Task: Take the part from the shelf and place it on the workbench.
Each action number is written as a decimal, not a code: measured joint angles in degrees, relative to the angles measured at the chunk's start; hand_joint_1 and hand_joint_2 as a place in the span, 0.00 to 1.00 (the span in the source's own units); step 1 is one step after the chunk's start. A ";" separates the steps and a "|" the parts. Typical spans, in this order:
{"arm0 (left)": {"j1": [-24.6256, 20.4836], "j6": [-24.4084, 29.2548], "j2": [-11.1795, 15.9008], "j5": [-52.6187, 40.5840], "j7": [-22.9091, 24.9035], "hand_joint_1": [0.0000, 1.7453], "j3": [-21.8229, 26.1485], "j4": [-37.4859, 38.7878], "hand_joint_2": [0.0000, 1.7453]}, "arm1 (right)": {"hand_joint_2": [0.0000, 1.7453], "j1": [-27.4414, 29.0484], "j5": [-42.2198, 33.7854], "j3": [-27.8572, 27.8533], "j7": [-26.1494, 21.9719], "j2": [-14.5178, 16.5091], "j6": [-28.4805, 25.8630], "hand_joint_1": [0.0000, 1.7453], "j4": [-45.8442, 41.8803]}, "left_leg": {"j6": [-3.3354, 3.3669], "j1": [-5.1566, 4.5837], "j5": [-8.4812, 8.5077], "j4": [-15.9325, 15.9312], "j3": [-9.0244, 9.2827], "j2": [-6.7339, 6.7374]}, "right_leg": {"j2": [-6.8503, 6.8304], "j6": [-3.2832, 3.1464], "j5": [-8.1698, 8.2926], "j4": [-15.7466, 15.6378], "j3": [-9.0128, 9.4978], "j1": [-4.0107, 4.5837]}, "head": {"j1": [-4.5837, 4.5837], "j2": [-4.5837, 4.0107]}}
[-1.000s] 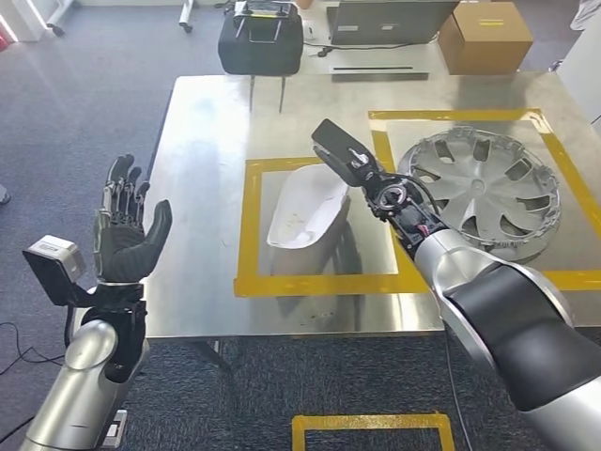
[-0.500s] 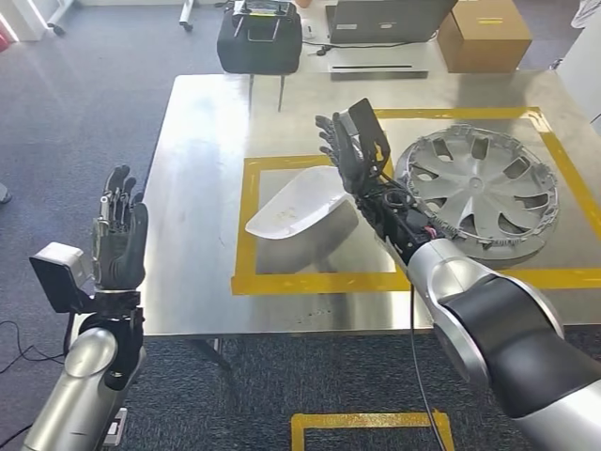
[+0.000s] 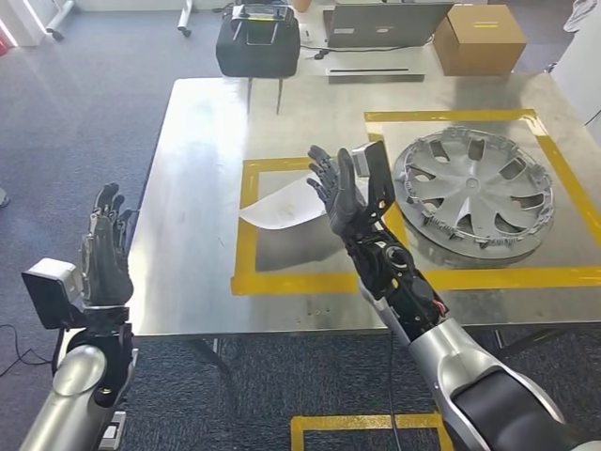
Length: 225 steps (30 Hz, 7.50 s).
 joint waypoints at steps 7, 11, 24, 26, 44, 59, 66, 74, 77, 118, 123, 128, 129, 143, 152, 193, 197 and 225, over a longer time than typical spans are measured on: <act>0.34 0.27 0.32 -0.23 0.24 0.00 0.81 -1.73 0.00 | 0.00 2.86 -0.04 0.90 0.11 0.00 0.16 0.00 -7.66 | 0.86 0.69 -0.36 -0.68 1.47 0.20 | 0.00 0.66 -2.91 4.73 -1.62 0.19 | 0.26 0.00; 0.67 0.28 0.34 -0.32 0.82 0.00 0.84 -2.32 0.00 | 0.00 4.61 -0.05 1.41 0.23 -0.01 0.15 0.00 -10.12 | 0.99 0.77 -0.90 -0.61 2.42 0.24 | -0.12 1.37 -8.03 19.25 -8.90 -0.26 | 0.87 0.00; 0.76 0.78 0.36 -0.42 1.80 0.00 0.88 -4.53 0.00 | 0.00 5.85 -0.62 2.27 1.37 -0.29 -0.17 0.00 -16.47 | -2.25 1.24 -9.81 13.08 -1.88 0.33 | 0.15 -0.80 0.63 1.99 -0.49 -0.71 | 0.03 0.01; 0.92 0.81 0.36 -0.44 1.98 0.00 0.87 -4.59 0.00 | 0.00 6.04 -0.97 2.40 1.66 -0.31 -0.24 0.00 -16.97 | -2.19 1.22 -12.52 19.37 -4.16 0.33 | 0.07 -1.14 0.97 2.00 -0.96 -0.39 | -0.20 0.01; 0.95 0.81 0.19 -0.61 2.27 0.00 0.86 -5.89 0.00 | 0.00 6.56 -1.07 3.10 2.05 -1.29 -0.63 0.00 -19.35 | 0.84 0.61 -2.71 1.47 3.36 0.84 | -0.25 1.83 -6.82 14.45 -2.45 -0.63 | 1.40 0.01; 1.03 0.81 0.29 -0.66 2.38 0.00 0.88 -6.34 0.00 | 0.00 6.40 -1.07 3.40 2.06 -1.38 -0.61 0.00 -20.02 | -1.98 0.84 -9.98 17.76 -1.02 0.72 | -0.27 -1.24 1.10 2.00 -1.27 -0.15 | -0.04 0.01; 0.39 0.79 0.31 -0.83 2.58 0.00 0.86 -6.78 0.00 | 0.00 6.19 -1.07 3.41 2.09 -1.52 -0.61 0.00 -20.37 | 0.18 0.15 -7.25 1.09 9.07 0.67 | -0.20 0.62 3.54 1.86 -3.09 -0.25 | -0.01 0.01; 0.53 0.42 0.21 -0.83 3.07 0.00 0.86 -6.80 0.00 | 0.00 6.58 -1.24 3.59 2.18 -2.22 -0.72 0.00 -20.38 | 1.16 0.45 -2.75 0.96 3.82 1.04 | -0.32 1.81 -6.14 18.36 -4.33 -0.45 | 1.18 0.01; 0.60 0.43 0.20 -0.84 3.08 0.00 0.86 -6.82 0.00 | 0.00 6.65 -1.24 3.67 2.37 -2.28 -0.81 0.00 -20.68 | 0.41 0.36 -1.44 1.55 2.02 0.99 | -0.25 1.47 -4.19 6.52 4.22 -0.34 | 1.93 0.01; 1.12 1.98 0.61 -0.57 3.07 0.00 0.78 -7.28 0.00 | 0.00 7.12 -1.24 4.62 2.04 -2.58 -0.63 0.00 -20.83 | -2.39 0.98 -12.38 19.72 -5.11 1.03 | -0.56 -1.12 -0.51 1.94 1.54 -0.49 | 0.19 0.00; 1.03 1.98 0.73 -0.55 3.04 0.00 0.78 -7.29 0.00 | 0.00 7.05 -1.24 4.78 2.03 -2.58 -0.68 0.00 -20.84 | -1.43 0.83 -7.00 10.77 4.06 0.91 | -0.50 -0.74 2.29 2.29 -2.46 -0.20 | -0.16 0.01; 0.79 2.34 0.84 -0.59 3.31 0.00 0.78 -7.32 0.00 | 0.00 6.78 -1.25 4.99 2.13 -2.58 -0.69 0.00 -20.62 | 0.24 0.19 -7.24 1.52 8.01 0.80 | -0.56 0.87 3.80 2.47 -4.81 -0.54 | 0.16 0.01; 0.89 2.47 0.88 -0.60 3.44 0.00 0.78 -7.32 0.00 | 0.00 6.82 -1.26 5.06 2.17 -2.58 -0.68 0.00 -20.53 | 0.67 0.27 -6.69 1.28 7.67 0.93 | -0.55 1.07 2.25 3.90 -5.51 -0.56 | 0.26 0.01; 1.23 2.66 1.00 -0.72 3.81 0.00 0.78 -7.69 0.00 | 0.00 6.76 -1.26 5.47 2.35 -2.58 -0.42 0.00 -20.37 | 0.24 0.47 -3.71 3.85 2.82 1.11 | -0.27 2.25 -4.28 9.17 0.00 -0.96 | 1.94 0.00; 1.46 2.67 1.15 -0.81 3.83 0.00 0.78 -7.96 0.00 | 0.00 6.41 -1.26 5.59 2.41 -2.58 -0.26 0.00 -20.37 | -2.28 1.14 -13.93 21.14 -3.62 0.90 | -0.65 -0.98 1.11 4.10 -2.70 -0.71 | 0.10 0.01; 1.22 3.71 1.35 0.21 4.27 0.00 0.60 -8.50 0.00 | 0.00 7.13 -0.73 5.82 2.56 -2.81 -1.13 0.00 -21.48 | 0.26 1.23 -5.22 1.60 5.96 0.22 | -0.82 1.20 -0.57 3.76 -1.35 -0.97 | 0.35 -0.01; 1.37 3.66 1.34 0.36 4.27 0.00 0.56 -8.55 0.00 | 0.00 7.33 -0.08 5.87 2.91 -2.84 -1.30 0.00 -21.49 | 1.14 0.90 -4.63 1.51 5.41 -0.63 | -0.69 1.28 -8.02 18.39 -6.90 -0.84 | 1.39 0.01; 0.54 3.33 1.64 0.74 3.77 0.00 0.46 -8.55 0.00 | 0.00 6.84 0.03 6.14 2.74 -3.06 -1.31 0.00 -21.45 | 0.67 1.01 -3.53 1.65 3.82 0.97 | -2.42 1.27 -6.22 8.42 -0.28 -0.84 | 0.85 0.01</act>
